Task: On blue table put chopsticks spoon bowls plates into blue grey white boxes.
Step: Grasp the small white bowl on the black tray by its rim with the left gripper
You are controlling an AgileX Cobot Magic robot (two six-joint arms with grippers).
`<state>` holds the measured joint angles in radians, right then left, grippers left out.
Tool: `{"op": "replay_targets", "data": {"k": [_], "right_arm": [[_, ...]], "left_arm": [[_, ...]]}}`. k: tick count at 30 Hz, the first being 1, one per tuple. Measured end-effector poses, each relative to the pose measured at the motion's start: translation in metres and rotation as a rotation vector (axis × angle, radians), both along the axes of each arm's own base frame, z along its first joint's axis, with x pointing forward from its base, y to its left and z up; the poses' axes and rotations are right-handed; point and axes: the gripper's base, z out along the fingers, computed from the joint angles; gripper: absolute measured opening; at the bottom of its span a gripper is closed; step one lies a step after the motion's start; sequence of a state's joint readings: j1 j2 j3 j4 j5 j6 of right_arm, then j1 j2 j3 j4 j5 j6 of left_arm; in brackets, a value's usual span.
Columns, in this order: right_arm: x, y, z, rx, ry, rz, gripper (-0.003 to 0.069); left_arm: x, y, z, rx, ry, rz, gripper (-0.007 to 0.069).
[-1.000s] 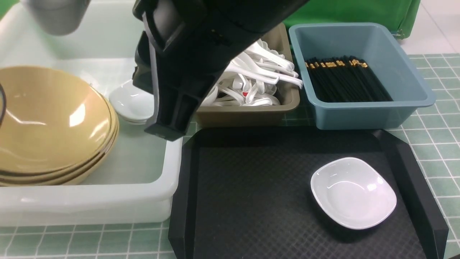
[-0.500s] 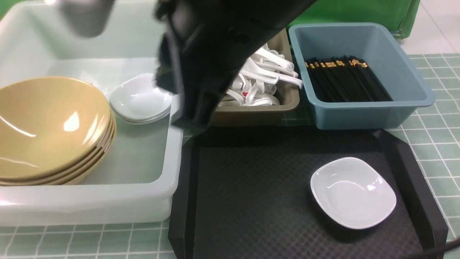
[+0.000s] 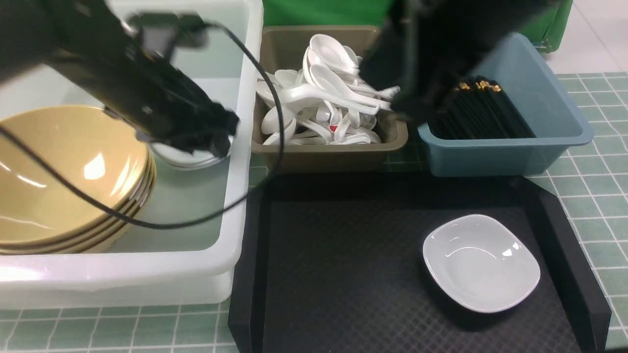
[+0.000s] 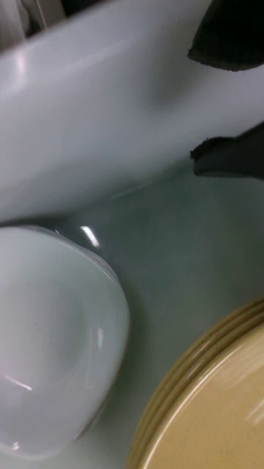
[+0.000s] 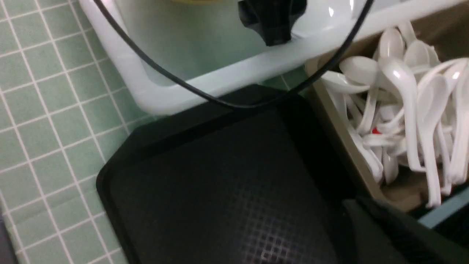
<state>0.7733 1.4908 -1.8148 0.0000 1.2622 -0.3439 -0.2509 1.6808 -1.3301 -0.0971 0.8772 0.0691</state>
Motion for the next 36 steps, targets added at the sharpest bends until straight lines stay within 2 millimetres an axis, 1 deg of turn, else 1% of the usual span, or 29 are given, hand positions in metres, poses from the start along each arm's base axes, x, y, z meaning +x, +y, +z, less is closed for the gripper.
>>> {"op": "replay_targets", "data": {"k": [1, 2, 3, 4, 7, 8, 14, 17, 18, 20, 22, 24, 25, 26, 28, 29, 30, 32, 33, 34, 35, 36], "right_arm": [[-0.003, -0.005, -0.002, -0.007, 0.004, -0.011, 0.0047], [-0.008, -0.013, 0.0, -0.009, -0.003, -0.026, 0.0047], [-0.009, -0.014, 0.0, -0.009, -0.003, -0.029, 0.0047], [-0.015, -0.024, -0.001, -0.014, -0.004, -0.061, 0.0047], [-0.021, -0.033, -0.001, -0.017, -0.01, -0.09, 0.0047], [-0.022, -0.035, 0.0, -0.014, -0.011, -0.095, 0.0047], [-0.022, -0.035, 0.0, -0.01, -0.01, -0.101, 0.0047], [-0.022, -0.035, 0.0, -0.009, -0.012, -0.101, 0.0048], [-0.022, -0.035, 0.0, -0.008, -0.013, -0.101, 0.0048], [-0.022, -0.035, 0.001, -0.004, -0.017, -0.101, 0.0048], [-0.021, -0.034, 0.002, 0.007, -0.028, -0.1, 0.0048], [-0.021, -0.034, 0.002, 0.01, -0.031, -0.099, 0.0048], [-0.021, -0.034, 0.002, 0.01, -0.032, -0.1, 0.0048], [-0.02, -0.034, 0.001, 0.008, -0.033, -0.104, 0.0048], [-0.02, -0.035, 0.001, 0.002, -0.036, -0.113, 0.0048], [-0.019, -0.037, 0.0, -0.008, -0.04, -0.139, 0.0048], [-0.019, -0.039, 0.0, -0.013, -0.043, -0.158, 0.0048], [-0.02, -0.045, -0.002, -0.028, -0.048, -0.199, 0.0048], [-0.02, -0.046, -0.002, -0.032, -0.05, -0.21, 0.0048], [-0.024, -0.055, -0.004, -0.043, -0.061, -0.257, 0.0048], [-0.023, -0.055, -0.006, -0.047, -0.06, -0.262, 0.0048], [-0.029, -0.065, -0.009, -0.057, -0.067, -0.301, 0.0048]], "left_arm": [[0.003, 0.001, -0.006, 0.025, 0.014, 0.009, 0.0214], [0.007, 0.003, -0.019, 0.062, 0.05, 0.039, 0.0169], [0.008, 0.004, -0.02, 0.071, 0.053, 0.037, 0.0161], [0.012, 0.009, -0.032, 0.123, 0.087, 0.065, 0.0105], [0.015, 0.016, -0.04, 0.185, 0.104, 0.087, 0.0022], [0.016, 0.017, -0.042, 0.199, 0.104, 0.088, 0.0005], [0.015, 0.022, -0.045, 0.252, 0.133, 0.102, -0.0009], [0.012, 0.038, -0.043, 0.289, 0.175, 0.146, -0.0012], [0.012, 0.044, -0.041, 0.295, 0.177, 0.16, -0.0013], [0.01, 0.047, -0.037, 0.293, 0.171, 0.169, -0.0012], [0.007, 0.049, -0.025, 0.283, 0.144, 0.168, -0.0012], [0.001, 0.047, -0.012, 0.272, 0.107, 0.149, -0.0012], [-0.003, 0.045, -0.003, 0.26, 0.084, 0.133, -0.0012], [-0.009, 0.037, 0.007, 0.242, 0.051, 0.098, -0.0012], [-0.016, 0.027, 0.018, 0.218, 0.018, 0.055, -0.0012], [-0.026, 0.01, 0.031, 0.174, -0.026, -0.009, -0.0012], [-0.03, 0.002, 0.036, 0.154, -0.044, -0.036, -0.0012], [-0.045, -0.029, 0.046, 0.084, -0.084, -0.144, -0.0012], [-0.048, -0.035, 0.047, 0.069, -0.091, -0.163, -0.0012], [-0.057, -0.06, 0.048, 0.022, -0.101, -0.24, -0.0012], [-0.058, -0.063, 0.048, 0.016, -0.106, -0.249, -0.0012], [-0.065, -0.084, 0.044, -0.022, -0.103, -0.303, -0.0012]]}}
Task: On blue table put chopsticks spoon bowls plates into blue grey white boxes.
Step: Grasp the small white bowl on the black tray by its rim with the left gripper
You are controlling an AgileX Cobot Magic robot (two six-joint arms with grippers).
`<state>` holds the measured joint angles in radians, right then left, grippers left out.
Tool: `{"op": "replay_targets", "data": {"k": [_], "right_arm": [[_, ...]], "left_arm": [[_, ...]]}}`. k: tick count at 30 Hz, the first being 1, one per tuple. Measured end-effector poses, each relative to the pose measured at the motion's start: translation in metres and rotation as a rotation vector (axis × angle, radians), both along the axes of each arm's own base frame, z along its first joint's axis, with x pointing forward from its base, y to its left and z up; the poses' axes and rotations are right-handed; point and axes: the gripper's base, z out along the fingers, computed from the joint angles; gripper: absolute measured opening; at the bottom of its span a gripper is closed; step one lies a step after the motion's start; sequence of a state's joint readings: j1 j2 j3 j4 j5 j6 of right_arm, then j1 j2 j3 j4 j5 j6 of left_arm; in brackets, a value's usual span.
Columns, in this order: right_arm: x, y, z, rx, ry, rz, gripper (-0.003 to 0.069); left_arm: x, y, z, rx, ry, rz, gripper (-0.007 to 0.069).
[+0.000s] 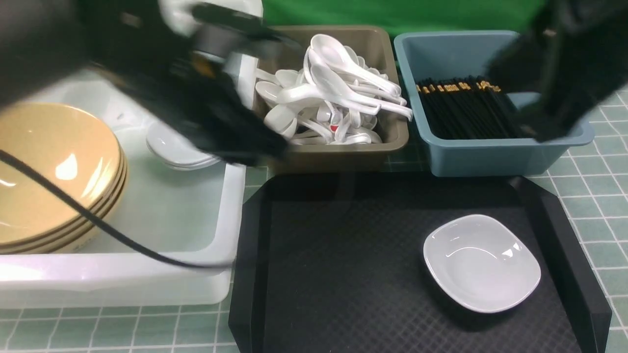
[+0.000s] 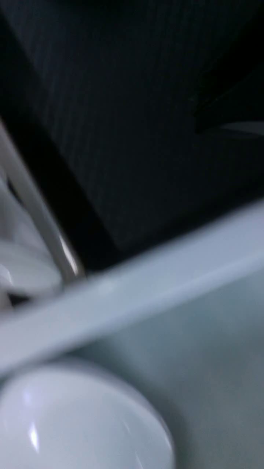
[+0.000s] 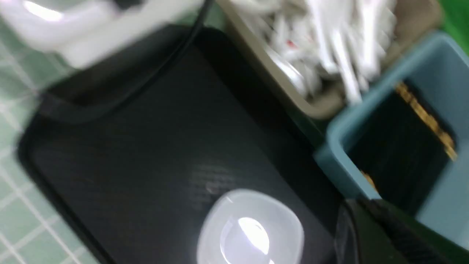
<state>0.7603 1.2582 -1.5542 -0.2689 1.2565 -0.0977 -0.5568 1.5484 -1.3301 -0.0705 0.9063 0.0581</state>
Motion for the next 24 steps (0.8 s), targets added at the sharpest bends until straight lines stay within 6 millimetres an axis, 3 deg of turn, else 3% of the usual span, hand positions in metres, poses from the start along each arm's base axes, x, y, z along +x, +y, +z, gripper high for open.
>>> {"op": "replay_targets", "data": {"k": [5, 7, 11, 17, 24], "right_arm": [[-0.022, -0.028, -0.003, 0.013, -0.028, -0.077, 0.0048], [-0.029, -0.035, -0.004, 0.02, -0.033, -0.084, 0.0048], [-0.045, -0.051, -0.006, 0.041, -0.044, -0.1, 0.0048], [-0.049, -0.055, -0.011, 0.037, -0.04, -0.101, 0.005], [-0.049, -0.055, -0.011, 0.036, -0.04, -0.101, 0.0052]], "left_arm": [[-0.005, -0.069, -0.024, -0.052, 0.038, -0.14, 0.0031], [-0.002, -0.082, -0.028, -0.065, 0.051, -0.155, 0.006], [0.016, -0.136, -0.064, -0.075, 0.147, -0.224, 0.0262], [0.031, -0.159, -0.109, -0.042, 0.224, -0.218, 0.0443], [0.037, -0.167, -0.146, -0.05, 0.278, -0.159, 0.0451]]}}
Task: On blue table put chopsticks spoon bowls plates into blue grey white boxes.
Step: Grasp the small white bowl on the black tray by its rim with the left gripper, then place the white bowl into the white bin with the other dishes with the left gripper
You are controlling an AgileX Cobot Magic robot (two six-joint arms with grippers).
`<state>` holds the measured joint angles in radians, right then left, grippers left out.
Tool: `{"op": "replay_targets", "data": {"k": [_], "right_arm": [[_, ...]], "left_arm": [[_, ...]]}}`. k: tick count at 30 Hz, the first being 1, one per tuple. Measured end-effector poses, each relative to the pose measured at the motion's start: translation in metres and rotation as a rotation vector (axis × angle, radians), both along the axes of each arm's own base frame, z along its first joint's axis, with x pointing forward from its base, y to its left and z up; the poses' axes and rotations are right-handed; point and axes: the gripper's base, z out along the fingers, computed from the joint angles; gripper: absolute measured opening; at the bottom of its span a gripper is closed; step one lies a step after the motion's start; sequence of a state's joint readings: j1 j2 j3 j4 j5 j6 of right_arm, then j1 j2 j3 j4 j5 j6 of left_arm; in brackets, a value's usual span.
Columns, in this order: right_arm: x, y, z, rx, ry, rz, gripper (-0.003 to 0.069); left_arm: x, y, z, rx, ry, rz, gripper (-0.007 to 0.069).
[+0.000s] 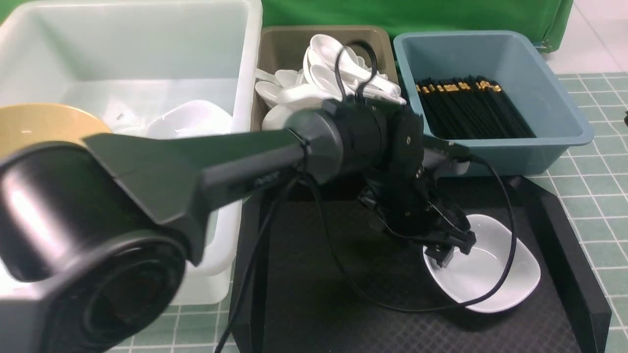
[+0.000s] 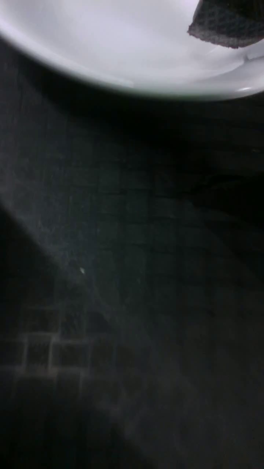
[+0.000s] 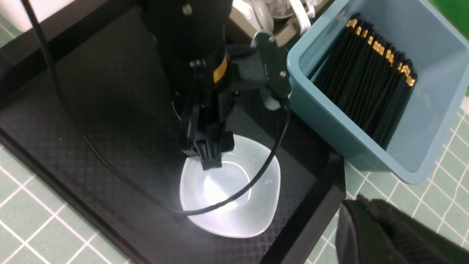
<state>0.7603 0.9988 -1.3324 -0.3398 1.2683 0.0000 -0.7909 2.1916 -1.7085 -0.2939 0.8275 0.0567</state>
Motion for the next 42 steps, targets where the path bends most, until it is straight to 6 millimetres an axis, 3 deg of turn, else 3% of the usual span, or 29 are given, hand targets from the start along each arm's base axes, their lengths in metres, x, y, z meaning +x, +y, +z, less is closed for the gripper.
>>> {"op": "replay_targets", "data": {"k": [2, 3, 7, 10, 12, 15, 16, 18, 19, 20, 21, 24, 25, 26, 27, 28, 31, 35, 42], "right_arm": [[0.0, 0.0, 0.0, 0.0, 0.0, 0.0, 0.0051], [0.0, 0.0, 0.0, -0.001, -0.001, 0.0, 0.0051], [0.0, 0.0, 0.0, 0.0, -0.003, 0.0, 0.0051], [0.001, 0.001, 0.001, 0.009, -0.015, 0.005, 0.0051], [0.006, 0.006, 0.001, 0.016, -0.029, 0.014, 0.0051], [0.017, 0.018, 0.001, -0.004, -0.021, 0.035, 0.0051], [0.025, 0.026, -0.001, -0.016, -0.009, 0.054, 0.0051], [0.036, 0.039, -0.002, -0.024, 0.003, 0.087, 0.0051], [0.042, 0.049, 0.0, -0.014, 0.005, 0.114, 0.0051], [0.045, 0.052, -0.002, -0.02, 0.011, 0.122, 0.0051], [0.054, 0.067, 0.002, 0.004, 0.012, 0.172, 0.0051], [0.069, 0.09, 0.007, 0.042, 0.011, 0.252, 0.0051], [0.071, 0.095, 0.011, 0.06, 0.006, 0.269, 0.0051], [0.073, 0.097, 0.01, 0.06, 0.007, 0.275, 0.0051], [0.079, 0.11, 0.016, 0.096, 0.0, 0.323, 0.0051], [0.083, 0.115, 0.017, 0.106, 0.002, 0.339, 0.0052], [0.091, 0.127, 0.015, 0.116, 0.016, 0.361, 0.0052], [0.1, 0.137, 0.005, 0.1, 0.048, 0.365, 0.0053], [0.102, 0.139, 0.002, 0.091, 0.06, 0.365, 0.0055]], "left_arm": [[0.001, -0.005, -0.001, -0.049, 0.009, 0.024, 0.035], [0.001, -0.005, -0.001, -0.05, 0.011, 0.024, 0.0339], [0.001, -0.006, 0.004, -0.075, -0.002, 0.003, 0.0074], [0.004, -0.001, 0.02, -0.093, -0.013, -0.006, 0.003], [0.011, 0.015, 0.052, -0.087, -0.063, -0.03, 0.0008], [0.025, 0.056, 0.108, -0.105, -0.173, 0.015, 0.0005], [0.028, 0.077, 0.135, -0.115, -0.233, 0.044, 0.0005], [0.033, 0.11, 0.165, -0.121, -0.301, 0.106, 0.0005], [0.035, 0.139, 0.188, -0.119, -0.353, 0.159, 0.0005], [0.036, 0.143, 0.192, -0.119, -0.363, 0.169, 0.0005], [0.037, 0.182, 0.215, -0.104, -0.414, 0.248, 0.0005], [0.043, 0.251, 0.234, -0.05, -0.453, 0.404, 0.0005], [0.046, 0.267, 0.234, -0.032, -0.447, 0.441, 0.0005], [0.046, 0.271, 0.234, -0.028, -0.447, 0.45, 0.0005], [0.055, 0.305, 0.224, 0.001, -0.42, 0.527, 0.0005], [0.062, 0.321, 0.214, 0.017, -0.396, 0.555, 0.0004], [0.078, 0.346, 0.187, 0.041, -0.333, 0.574, 0.0005], [0.101, 0.361, 0.145, 0.073, -0.267, 0.541, 0.0005], [0.129, 0.359, 0.091, 0.063, -0.208, 0.509, 0.0006]]}}
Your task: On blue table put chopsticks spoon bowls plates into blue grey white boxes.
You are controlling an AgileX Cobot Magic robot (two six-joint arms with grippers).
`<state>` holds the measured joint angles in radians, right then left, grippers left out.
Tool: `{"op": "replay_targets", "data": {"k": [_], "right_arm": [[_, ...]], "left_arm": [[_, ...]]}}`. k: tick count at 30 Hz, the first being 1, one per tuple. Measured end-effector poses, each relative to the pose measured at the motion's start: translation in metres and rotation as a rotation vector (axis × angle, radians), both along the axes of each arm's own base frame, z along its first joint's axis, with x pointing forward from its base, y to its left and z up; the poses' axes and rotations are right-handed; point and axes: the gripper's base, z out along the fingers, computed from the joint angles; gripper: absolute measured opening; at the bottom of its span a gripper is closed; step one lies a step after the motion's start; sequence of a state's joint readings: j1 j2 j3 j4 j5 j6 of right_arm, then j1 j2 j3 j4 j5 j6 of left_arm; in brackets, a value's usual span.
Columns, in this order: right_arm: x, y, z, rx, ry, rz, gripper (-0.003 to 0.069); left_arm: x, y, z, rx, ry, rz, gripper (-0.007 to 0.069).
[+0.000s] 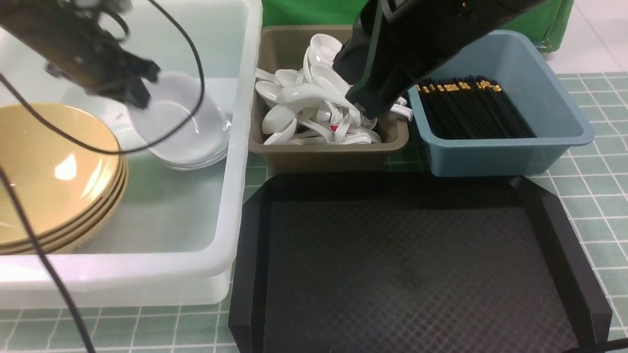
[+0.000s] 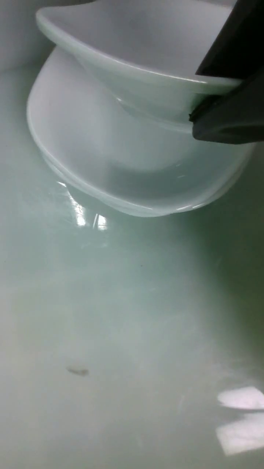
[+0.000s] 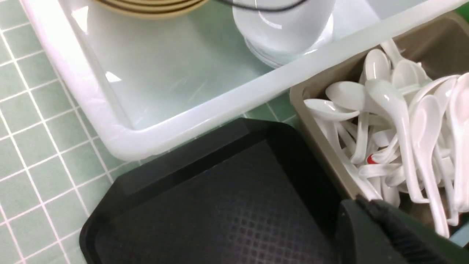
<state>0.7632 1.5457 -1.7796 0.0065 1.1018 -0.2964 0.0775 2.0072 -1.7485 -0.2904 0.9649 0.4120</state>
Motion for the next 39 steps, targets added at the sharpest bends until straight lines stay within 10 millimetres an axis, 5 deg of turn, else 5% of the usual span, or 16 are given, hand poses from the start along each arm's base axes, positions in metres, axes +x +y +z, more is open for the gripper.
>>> {"op": "replay_targets", "data": {"k": [5, 10, 14, 17, 20, 23, 25, 26, 33, 39], "right_arm": [[-0.002, -0.001, -0.002, -0.02, 0.021, 0.001, 0.0055], [-0.003, -0.002, -0.003, -0.035, 0.037, 0.002, 0.0055], [-0.004, -0.003, -0.004, -0.05, 0.052, 0.003, 0.0055], [-0.004, -0.003, -0.005, -0.056, 0.054, -0.002, 0.0055], [-0.005, -0.005, -0.005, -0.077, 0.054, -0.012, 0.0057], [-0.011, -0.012, -0.009, -0.084, 0.065, -0.019, 0.0059], [-0.018, -0.018, -0.014, -0.066, 0.065, -0.031, 0.006], [-0.022, -0.022, -0.017, -0.056, 0.062, -0.031, 0.0061], [-0.049, -0.044, -0.028, 0.018, 0.043, -0.028, 0.0061], [-0.087, -0.08, -0.04, 0.151, -0.07, -0.029, 0.0062]], "left_arm": [[0.012, -0.003, -0.019, -0.004, -0.02, -0.023, 0.0069], [0.013, -0.002, -0.02, 0.025, -0.041, -0.057, 0.0279], [0.014, -0.002, -0.001, 0.028, -0.052, -0.074, 0.0469], [0.009, -0.004, 0.022, 0.024, -0.054, -0.08, 0.0511], [-0.013, -0.014, 0.082, 0.026, -0.095, -0.058, 0.0463], [-0.056, -0.026, 0.134, 0.084, -0.139, -0.056, 0.0269], [-0.087, -0.033, 0.153, 0.116, -0.159, -0.057, 0.0094], [-0.1, -0.036, 0.159, 0.117, -0.168, -0.062, 0.0066], [-0.168, -0.044, 0.151, 0.089, -0.138, -0.076, -0.0006], [-0.244, -0.043, 0.118, 0.022, -0.221, -0.046, -0.0008]]}}
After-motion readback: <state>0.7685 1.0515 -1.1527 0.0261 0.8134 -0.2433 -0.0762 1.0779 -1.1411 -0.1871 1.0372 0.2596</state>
